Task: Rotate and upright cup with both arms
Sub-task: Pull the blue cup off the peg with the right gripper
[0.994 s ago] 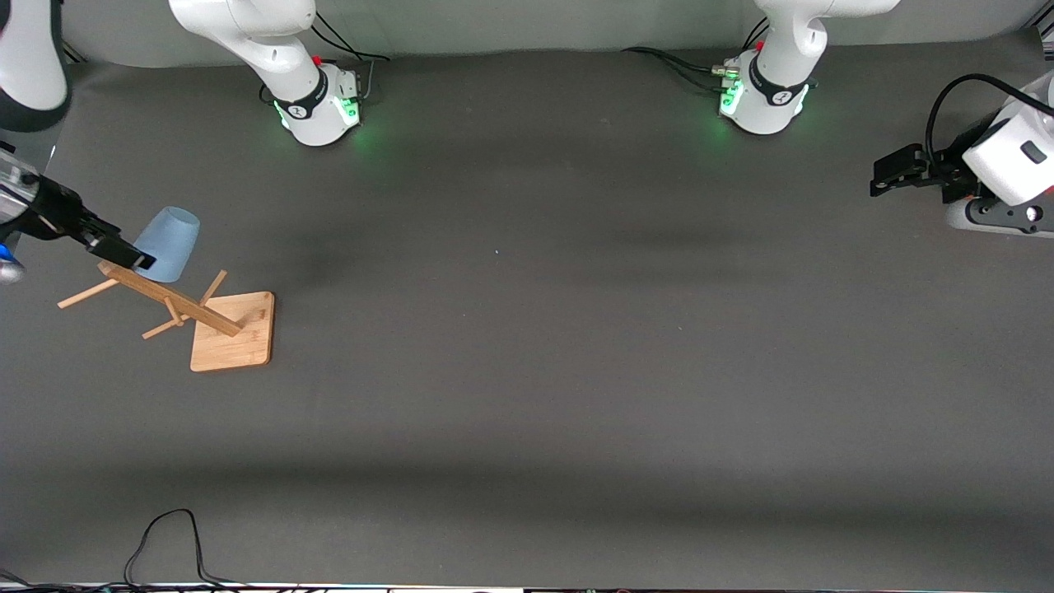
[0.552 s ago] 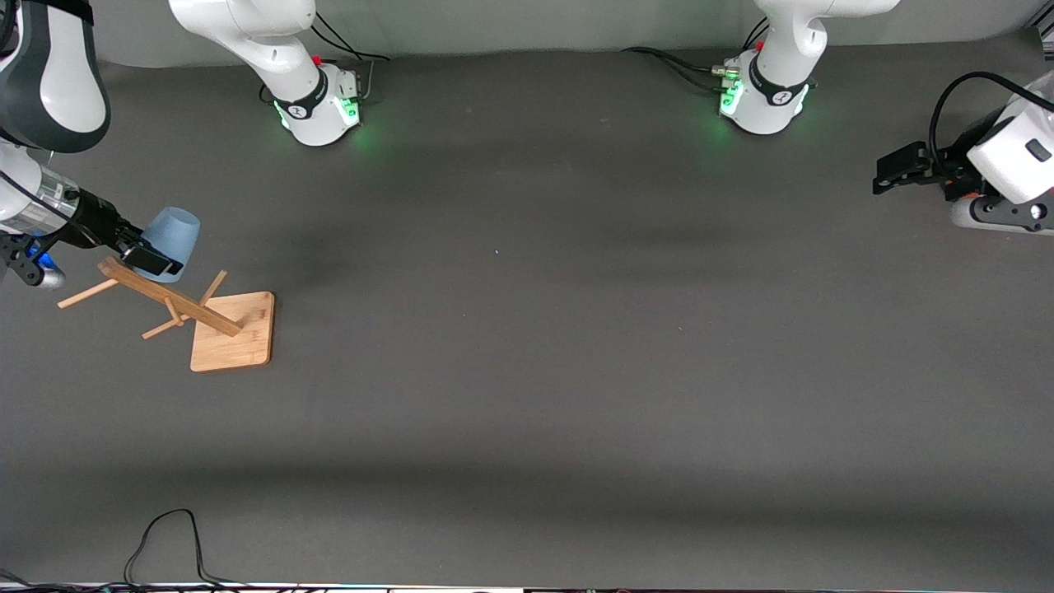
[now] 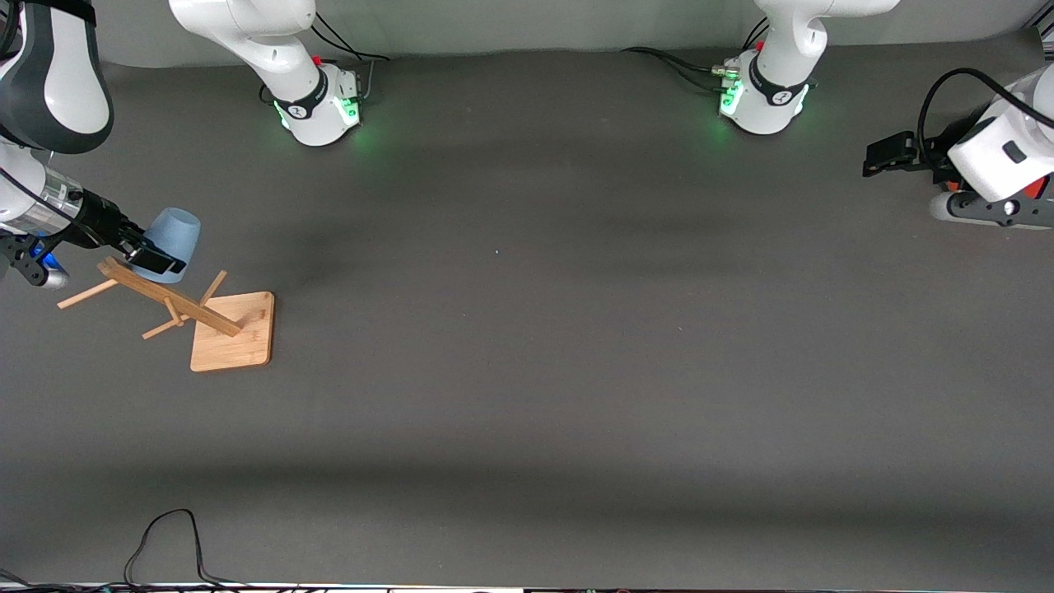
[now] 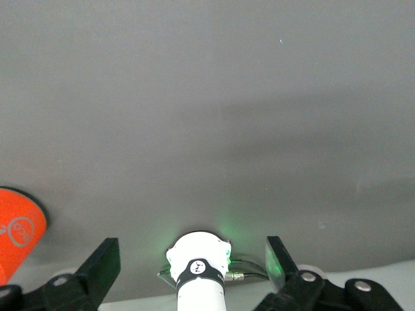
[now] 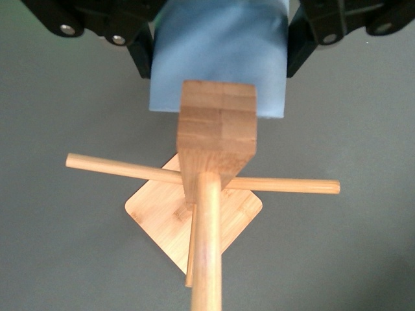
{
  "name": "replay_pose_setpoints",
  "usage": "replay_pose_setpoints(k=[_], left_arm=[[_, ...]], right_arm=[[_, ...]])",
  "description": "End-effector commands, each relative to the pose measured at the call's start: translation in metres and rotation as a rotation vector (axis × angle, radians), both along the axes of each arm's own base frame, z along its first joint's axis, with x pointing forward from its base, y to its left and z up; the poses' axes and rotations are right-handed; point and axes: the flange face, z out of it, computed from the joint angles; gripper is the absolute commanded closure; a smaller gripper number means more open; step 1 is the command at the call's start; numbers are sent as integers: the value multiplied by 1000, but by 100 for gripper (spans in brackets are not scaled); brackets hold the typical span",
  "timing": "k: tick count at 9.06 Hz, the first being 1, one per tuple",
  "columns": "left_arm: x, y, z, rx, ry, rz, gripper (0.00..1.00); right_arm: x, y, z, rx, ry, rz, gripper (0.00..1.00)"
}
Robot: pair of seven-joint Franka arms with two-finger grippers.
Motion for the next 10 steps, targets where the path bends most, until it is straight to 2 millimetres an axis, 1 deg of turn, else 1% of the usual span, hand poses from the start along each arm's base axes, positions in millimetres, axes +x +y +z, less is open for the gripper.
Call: replay_pose_setpoints(k=[1,2,3,5,6,7,9,10], left_arm=[[-5,0,-12,-16,25,-6,0],[-8,-2,-14,-36,33,-4,0],[-8,-4,-16,-42,34,-6,0],[-13,-6,-14,-43,28,-11,0],[-13,-6,-14,-43,23,-10,0],[-12,-6,-14,-43,16,-10,0],[-10,-9,-13,-43,0,-13,0],[-9,-9,-12,-44,-9,-13,0]], right_arm=[[-5,14,37,16,0,-57,45],[-7,36,57,20,39,-59,45],[-11,55,77,19,46,-82,46],[-30,105,107,16,56,-135,46],[-39,143,118,11,52,-158,46],[-46,184,122,-3,57,-188,46],[-51,267,126,-30,46,-252,46],[-48,305,125,-39,41,-290,46]])
